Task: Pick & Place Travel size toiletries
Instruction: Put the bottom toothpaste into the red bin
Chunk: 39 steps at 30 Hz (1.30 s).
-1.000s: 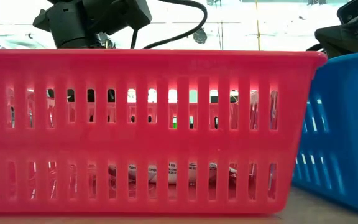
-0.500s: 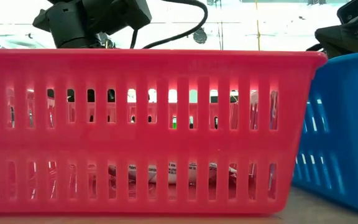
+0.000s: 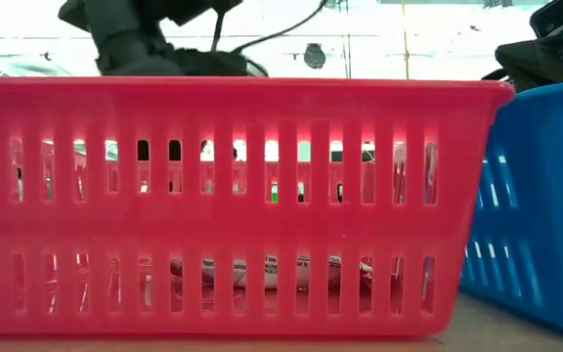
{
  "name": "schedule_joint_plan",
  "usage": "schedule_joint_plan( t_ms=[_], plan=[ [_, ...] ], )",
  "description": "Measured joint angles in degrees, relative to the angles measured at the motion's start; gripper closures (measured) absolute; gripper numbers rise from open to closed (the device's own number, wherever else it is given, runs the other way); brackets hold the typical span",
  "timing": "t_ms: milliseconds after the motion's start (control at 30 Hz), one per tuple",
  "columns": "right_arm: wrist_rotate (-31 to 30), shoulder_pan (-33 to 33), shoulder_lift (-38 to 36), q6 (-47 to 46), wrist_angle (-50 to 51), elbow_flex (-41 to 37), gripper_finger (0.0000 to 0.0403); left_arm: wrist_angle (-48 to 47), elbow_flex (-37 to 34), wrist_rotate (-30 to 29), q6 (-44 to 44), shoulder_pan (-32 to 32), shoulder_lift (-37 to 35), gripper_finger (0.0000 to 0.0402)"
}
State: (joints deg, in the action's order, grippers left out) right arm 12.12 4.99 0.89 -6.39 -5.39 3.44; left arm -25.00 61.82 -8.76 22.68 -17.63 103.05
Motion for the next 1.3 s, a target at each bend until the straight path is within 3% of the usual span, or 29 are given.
schedule_joint_plan(
  t_ms=[233,467,633,800,1067,1300],
  plan=[
    [0.02,0.00,0.02,0.00,0.00,0.00,0.0403,0.03,0.77,0.24,0.72,-0.74,-4.29,0.0395],
    [0.02,0.00,0.00,0.02,0.00,0.00,0.0403,4.76,0.77,0.46,3.53,-2.72,-7.54,0.0380],
    [0.02,0.00,0.00,0.00,0.00,0.00,0.0403,13.41,0.77,8.99,6.67,-3.76,-7.55,0.0395],
    [0.02,-0.02,0.02,0.00,0.03,0.00,0.0403,18.39,0.94,10.18,6.34,-5.62,-7.55,0.0391],
    [0.02,-0.01,0.00,0.00,0.03,0.00,0.0403,6.17,10.49,5.98,7.38,-8.69,-5.36,0.0397],
    [0.02,0.00,0.00,0.01,0.03,0.00,0.0403,-2.01,19.56,5.86,7.50,-10.40,-0.18,0.0398]
  ],
)
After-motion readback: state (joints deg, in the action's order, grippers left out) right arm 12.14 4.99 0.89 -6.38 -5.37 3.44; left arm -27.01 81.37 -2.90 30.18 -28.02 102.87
